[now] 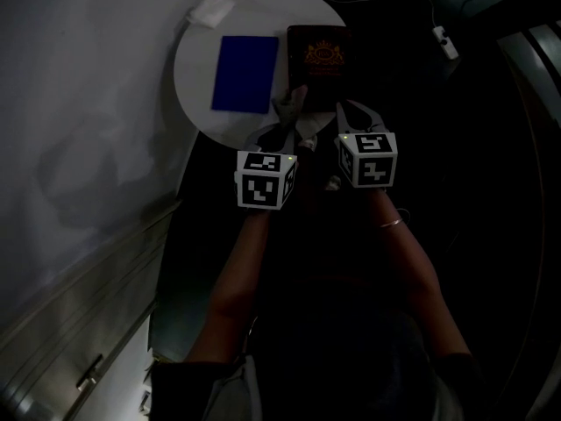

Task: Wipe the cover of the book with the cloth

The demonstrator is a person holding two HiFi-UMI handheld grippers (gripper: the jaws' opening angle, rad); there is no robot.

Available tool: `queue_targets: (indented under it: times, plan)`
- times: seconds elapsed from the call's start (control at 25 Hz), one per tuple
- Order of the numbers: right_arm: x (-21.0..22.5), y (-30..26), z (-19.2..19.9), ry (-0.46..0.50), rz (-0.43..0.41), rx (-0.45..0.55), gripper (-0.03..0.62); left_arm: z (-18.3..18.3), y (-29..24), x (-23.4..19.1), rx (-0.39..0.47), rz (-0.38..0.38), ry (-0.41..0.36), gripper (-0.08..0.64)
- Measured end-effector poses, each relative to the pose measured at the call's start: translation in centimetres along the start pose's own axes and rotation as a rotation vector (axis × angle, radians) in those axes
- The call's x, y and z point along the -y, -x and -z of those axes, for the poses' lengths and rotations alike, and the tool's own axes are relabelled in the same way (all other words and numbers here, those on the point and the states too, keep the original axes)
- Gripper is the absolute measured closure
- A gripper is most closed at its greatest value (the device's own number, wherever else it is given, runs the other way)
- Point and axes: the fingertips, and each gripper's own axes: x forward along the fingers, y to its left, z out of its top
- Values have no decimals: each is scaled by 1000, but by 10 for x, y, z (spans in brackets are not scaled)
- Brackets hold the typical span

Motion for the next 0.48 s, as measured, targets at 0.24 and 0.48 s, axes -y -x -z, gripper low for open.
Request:
queue_targets:
  times: [0.24,0.48]
  plan:
    - [-2,28,1,-3,-4,32,563,-11,10,15,48,11,-20,526]
    - [1,55,-5,-13,7,80,565,-23,20,30,101,18,-46,526]
